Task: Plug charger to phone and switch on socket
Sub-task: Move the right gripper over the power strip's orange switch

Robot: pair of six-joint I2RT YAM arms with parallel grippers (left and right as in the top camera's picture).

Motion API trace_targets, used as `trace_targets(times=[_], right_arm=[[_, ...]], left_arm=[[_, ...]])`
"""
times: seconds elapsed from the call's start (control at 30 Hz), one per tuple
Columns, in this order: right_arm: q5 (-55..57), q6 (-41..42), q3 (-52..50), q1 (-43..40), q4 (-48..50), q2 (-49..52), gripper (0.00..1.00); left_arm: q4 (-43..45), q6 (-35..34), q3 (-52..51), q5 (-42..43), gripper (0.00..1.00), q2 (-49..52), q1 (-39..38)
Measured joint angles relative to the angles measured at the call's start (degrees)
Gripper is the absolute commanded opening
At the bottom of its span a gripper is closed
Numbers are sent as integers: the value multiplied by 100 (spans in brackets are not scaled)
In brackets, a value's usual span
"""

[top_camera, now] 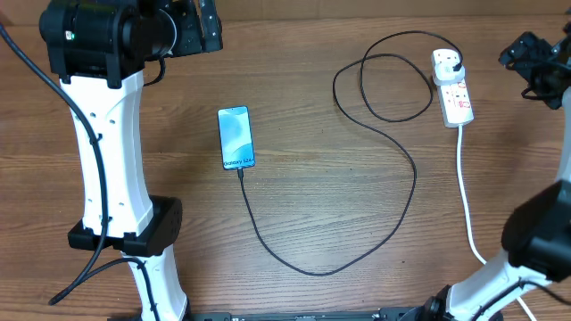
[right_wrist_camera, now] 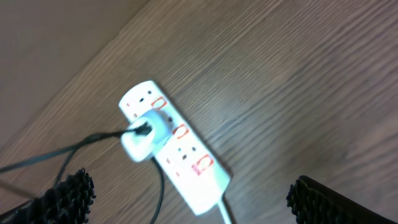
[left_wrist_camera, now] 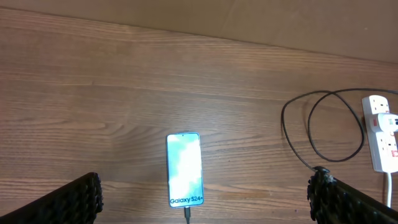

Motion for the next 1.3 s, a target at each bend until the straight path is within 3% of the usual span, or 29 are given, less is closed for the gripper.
trace_targets(times=[0.4, 1.3], right_arm=[[57, 2, 0, 76, 422, 1202, 100], [448, -227, 0, 295, 876, 1895, 100]], left_arm=[[0, 0, -2, 0, 100, 0, 0], [0, 0, -2, 0, 99, 0, 0]])
